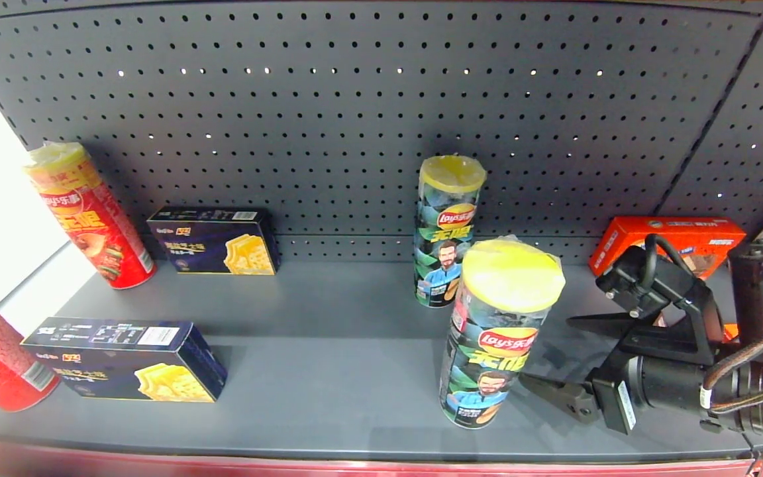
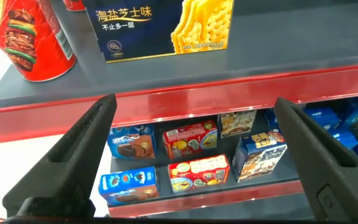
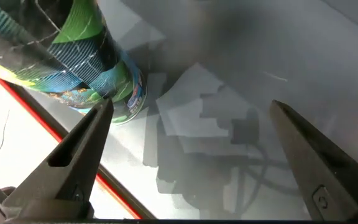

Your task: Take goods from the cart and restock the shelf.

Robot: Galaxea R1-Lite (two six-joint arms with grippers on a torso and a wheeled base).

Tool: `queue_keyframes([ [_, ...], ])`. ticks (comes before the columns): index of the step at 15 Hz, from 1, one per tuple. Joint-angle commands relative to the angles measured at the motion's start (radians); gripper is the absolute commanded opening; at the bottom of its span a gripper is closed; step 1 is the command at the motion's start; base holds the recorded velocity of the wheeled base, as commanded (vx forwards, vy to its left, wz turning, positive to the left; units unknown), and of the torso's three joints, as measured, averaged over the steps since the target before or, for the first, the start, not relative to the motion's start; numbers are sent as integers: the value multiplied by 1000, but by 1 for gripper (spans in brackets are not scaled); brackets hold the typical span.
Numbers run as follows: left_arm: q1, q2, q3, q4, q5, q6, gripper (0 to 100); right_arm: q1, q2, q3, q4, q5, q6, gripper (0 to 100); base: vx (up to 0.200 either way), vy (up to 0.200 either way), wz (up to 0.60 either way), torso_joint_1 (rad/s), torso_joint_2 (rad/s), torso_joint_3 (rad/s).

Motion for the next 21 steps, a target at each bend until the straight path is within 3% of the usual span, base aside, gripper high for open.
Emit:
queue_keyframes([
  [1,0,2,0,0,0,0,100,4,-2,2,0,0,0,100,0,0,0,0,0,0],
  [21,0,2,0,0,0,0,100,-6,47,-55,0,0,1,100,0,0,0,0,0,0],
])
